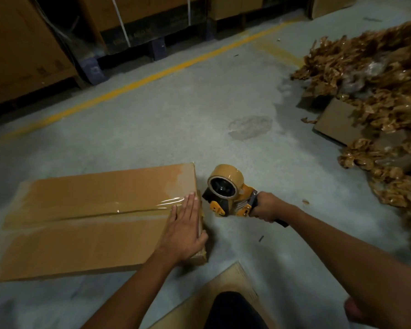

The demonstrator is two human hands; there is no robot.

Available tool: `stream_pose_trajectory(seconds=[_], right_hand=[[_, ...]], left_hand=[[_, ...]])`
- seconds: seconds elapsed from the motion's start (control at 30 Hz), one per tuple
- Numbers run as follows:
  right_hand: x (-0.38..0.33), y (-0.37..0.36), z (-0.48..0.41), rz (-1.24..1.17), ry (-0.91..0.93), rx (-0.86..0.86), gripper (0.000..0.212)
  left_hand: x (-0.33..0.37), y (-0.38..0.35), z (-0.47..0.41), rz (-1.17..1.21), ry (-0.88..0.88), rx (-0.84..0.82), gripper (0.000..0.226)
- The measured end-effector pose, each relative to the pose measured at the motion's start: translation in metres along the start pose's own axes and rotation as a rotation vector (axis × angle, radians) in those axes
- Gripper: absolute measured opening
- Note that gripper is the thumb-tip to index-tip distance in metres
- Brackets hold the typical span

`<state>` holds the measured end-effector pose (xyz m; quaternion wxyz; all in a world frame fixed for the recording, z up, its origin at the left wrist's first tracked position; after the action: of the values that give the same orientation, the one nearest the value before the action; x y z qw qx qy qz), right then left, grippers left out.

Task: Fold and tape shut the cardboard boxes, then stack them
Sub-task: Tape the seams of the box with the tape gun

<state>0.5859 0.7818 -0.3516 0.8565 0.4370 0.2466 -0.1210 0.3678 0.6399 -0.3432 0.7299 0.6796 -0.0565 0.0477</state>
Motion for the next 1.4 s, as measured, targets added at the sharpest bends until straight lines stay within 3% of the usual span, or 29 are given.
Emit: stream_pose_trajectory(seconds=[0.17, 0.3, 0.4, 0.47, 0.53, 0.67, 0.87, 1.0, 1.17, 1.2, 1.27, 1.33, 1.4], right_hand=[[0.032, -0.01, 0.004, -0.191, -0.155, 0.0, 0.018], [0.026, -0.028, 0.001, -0.455, -0.2, 0.004, 0.02], [0.013, -0.045, -0.003, -0.642, -0.244, -0.015, 0.009], [0.003, -0.06, -0.009, -0.766, -0.303, -0.034, 0.004], [-0.007, -0.075, -0.019, -0.868, -0.378, -0.037, 0.011], [-0.024, -0.092, -0.049, -0.995, -0.487, -0.001, 0.012], [-0.032, -0.104, -0.113, -0.95, -0.435, 0.104, 0.012], [-0.023, -0.119, -0.137, -0.888, -0.436, 0.174, 0.015], [-0.017, -0.101, -0.118, -0.273, -0.533, 0.486, 0.035], [-0.03, -0.092, -0.11, -0.25, -0.501, 0.609, 0.038], [-0.078, -0.078, -0.09, -0.4, -0.236, 0.83, 0.034], [-0.137, -0.08, -0.061, -0.618, 0.015, 0.853, 0.037], [-0.185, -0.09, -0.033, -0.662, 0.207, 0.761, 0.043]], left_hand=[[-0.004, 0.003, -0.001, 0.02, -0.051, 0.061, 0.082], [0.0, 0.017, -0.014, -0.067, -0.361, 0.149, 0.064], [-0.004, 0.021, -0.033, -0.057, -0.541, 0.156, 0.048], [-0.011, 0.019, -0.049, -0.106, -0.573, 0.084, 0.05], [-0.02, 0.021, -0.066, -0.146, -0.552, 0.049, 0.054], [-0.047, 0.032, -0.095, -0.204, -0.444, 0.067, 0.063], [-0.059, 0.02, -0.104, -0.144, -0.422, 0.356, 0.041], [-0.062, 0.015, -0.106, -0.12, -0.385, 0.334, 0.039], [-0.061, 0.016, -0.101, -0.037, -0.297, 0.267, 0.044], [-0.062, 0.016, -0.097, -0.006, -0.244, 0.251, 0.047], [-0.065, 0.014, -0.089, 0.027, -0.136, 0.236, 0.061], [-0.07, 0.012, -0.081, 0.066, -0.02, 0.198, 0.071], [-0.078, 0.012, -0.072, 0.074, 0.057, 0.102, 0.078]])
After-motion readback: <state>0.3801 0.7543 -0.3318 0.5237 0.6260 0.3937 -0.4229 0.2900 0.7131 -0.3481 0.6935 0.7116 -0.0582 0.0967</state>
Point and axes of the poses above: each hand's wrist, its own z-axis away from the middle knuckle, its own y-axis out of the back of the hand, x = y × z, the point moved 6 cm from there along -z, towards the middle knuckle, and after that the axes turned 10 degrees about x, right-handed, at the moved point
